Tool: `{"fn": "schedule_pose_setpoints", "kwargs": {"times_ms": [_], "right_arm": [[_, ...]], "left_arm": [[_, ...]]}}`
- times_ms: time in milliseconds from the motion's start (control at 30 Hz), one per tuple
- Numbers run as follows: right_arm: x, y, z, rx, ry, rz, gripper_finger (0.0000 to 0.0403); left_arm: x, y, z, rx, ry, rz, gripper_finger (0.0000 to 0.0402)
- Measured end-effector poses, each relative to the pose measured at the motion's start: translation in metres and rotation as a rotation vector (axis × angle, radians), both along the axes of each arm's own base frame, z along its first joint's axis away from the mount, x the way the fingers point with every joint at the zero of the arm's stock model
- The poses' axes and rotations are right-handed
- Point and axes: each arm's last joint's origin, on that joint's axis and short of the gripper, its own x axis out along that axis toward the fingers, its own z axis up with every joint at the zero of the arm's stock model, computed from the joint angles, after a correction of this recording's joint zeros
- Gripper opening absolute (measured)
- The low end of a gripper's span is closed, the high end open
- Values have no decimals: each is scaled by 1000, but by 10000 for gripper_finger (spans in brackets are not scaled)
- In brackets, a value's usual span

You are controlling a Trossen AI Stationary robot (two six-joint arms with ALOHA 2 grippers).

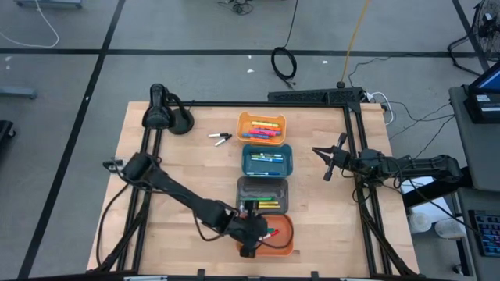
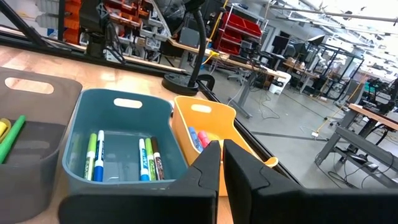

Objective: Pick & Place Markers
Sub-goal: Put the green mini marker into the orange bin

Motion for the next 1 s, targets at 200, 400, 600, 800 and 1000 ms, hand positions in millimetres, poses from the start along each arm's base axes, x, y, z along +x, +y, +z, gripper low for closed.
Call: {"fn": "schedule_pose_setpoints", "kwargs": {"times_ms": [200,400,600,800,1000], "right_arm": [[0,0,0,0,0,0,11],[0,0,0,0,0,0,11],[0,0,0,0,1,0,11],[0,0,0,0,0,0,11],[0,0,0,0,1,0,11]], "left_arm": [[1,-3,-13,2,39,-18,42],[-2,-10,-11,10,24,-53,48],[-2,-17,-8,-14,-11,-62,63],[0,-19,-6,-30,-44,-65,80],[0,-19,-6,-35,-42,-60,76]]}}
